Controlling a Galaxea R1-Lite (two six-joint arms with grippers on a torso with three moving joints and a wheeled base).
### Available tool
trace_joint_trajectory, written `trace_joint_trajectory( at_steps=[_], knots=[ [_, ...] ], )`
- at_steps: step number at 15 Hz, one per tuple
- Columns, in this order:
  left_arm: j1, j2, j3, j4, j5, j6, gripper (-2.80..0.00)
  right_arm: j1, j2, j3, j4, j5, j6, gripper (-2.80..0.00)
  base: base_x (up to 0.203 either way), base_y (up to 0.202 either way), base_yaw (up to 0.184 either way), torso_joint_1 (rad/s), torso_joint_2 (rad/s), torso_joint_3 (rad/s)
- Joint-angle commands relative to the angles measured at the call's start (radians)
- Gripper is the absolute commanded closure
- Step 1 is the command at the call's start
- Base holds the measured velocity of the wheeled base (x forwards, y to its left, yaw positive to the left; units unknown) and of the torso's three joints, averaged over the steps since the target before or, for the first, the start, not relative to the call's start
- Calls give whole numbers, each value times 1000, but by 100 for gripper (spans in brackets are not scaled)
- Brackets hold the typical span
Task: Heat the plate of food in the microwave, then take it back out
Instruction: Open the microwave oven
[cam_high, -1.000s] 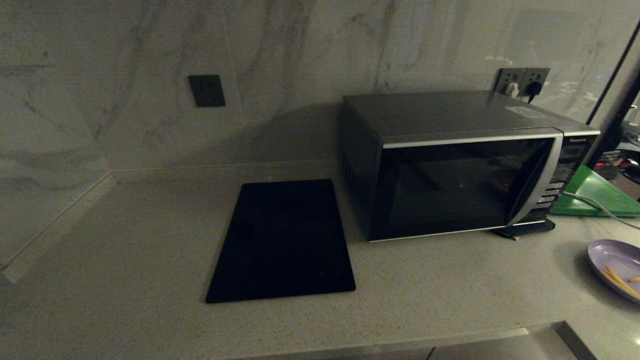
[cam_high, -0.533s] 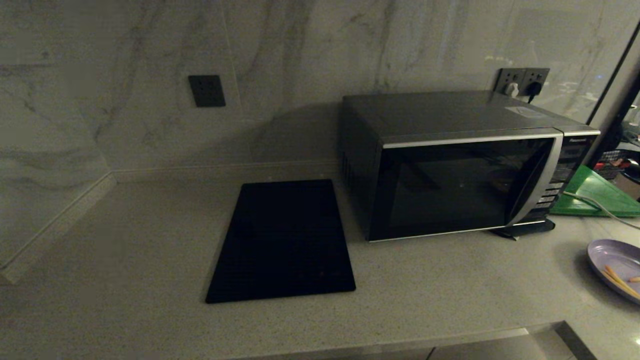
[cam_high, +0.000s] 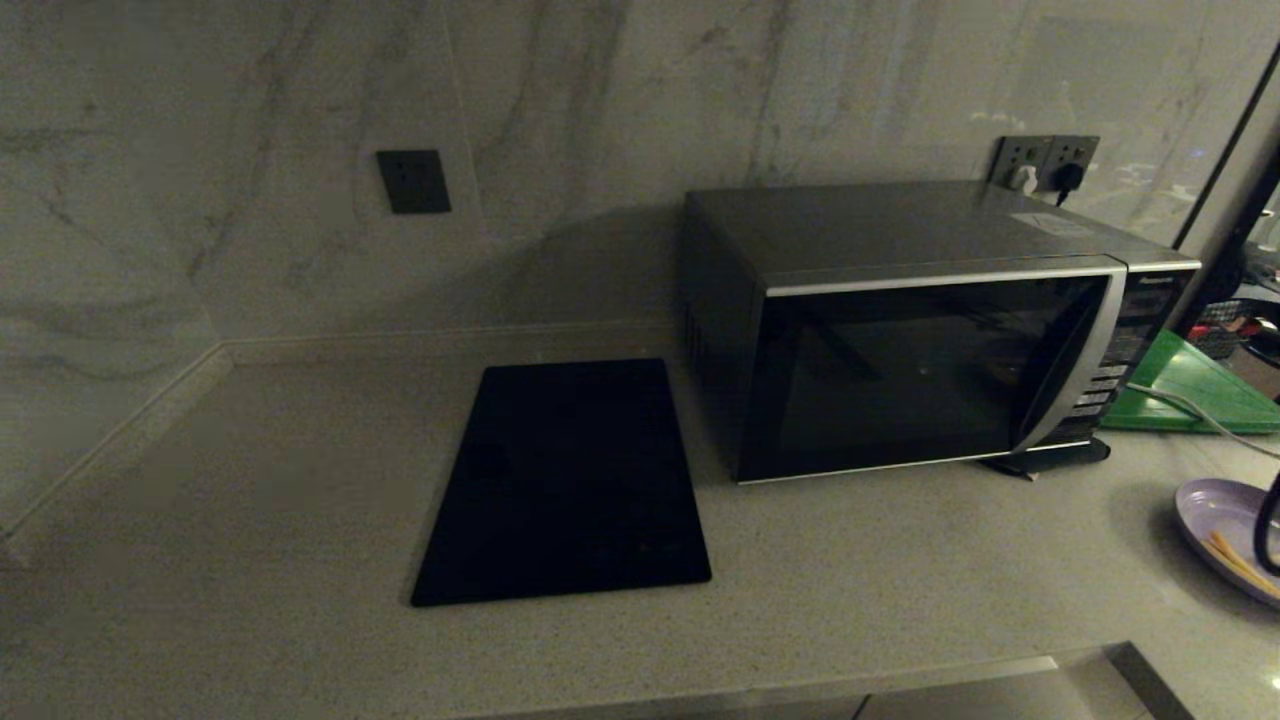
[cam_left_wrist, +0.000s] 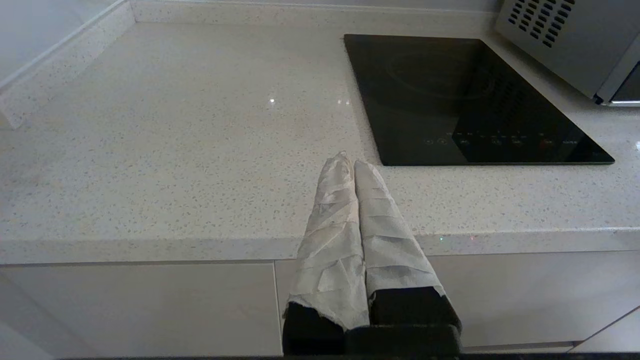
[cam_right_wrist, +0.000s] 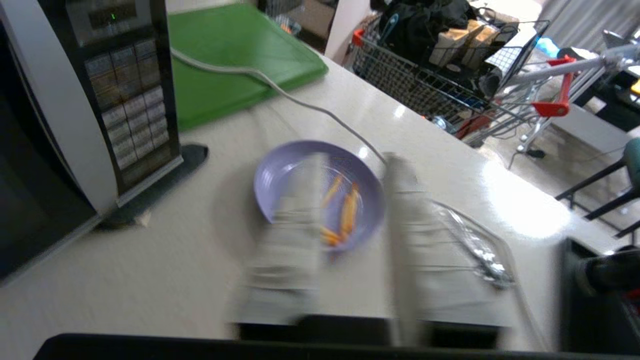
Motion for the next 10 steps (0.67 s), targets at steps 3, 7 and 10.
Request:
trace_joint_trajectory(
  at_steps=[3,7,10],
  knots=[
    [0,2,0,0,1,-1,0,0,180,88,-216,-60,-10,-280,0,0,0,0,0,0],
    [0,2,0,0,1,-1,0,0,327,32,-323,-121,-15,-280,0,0,0,0,0,0],
    [0,2,0,0,1,-1,0,0,481,-26,-514,-175,-22,-280,0,0,0,0,0,0]
  ],
)
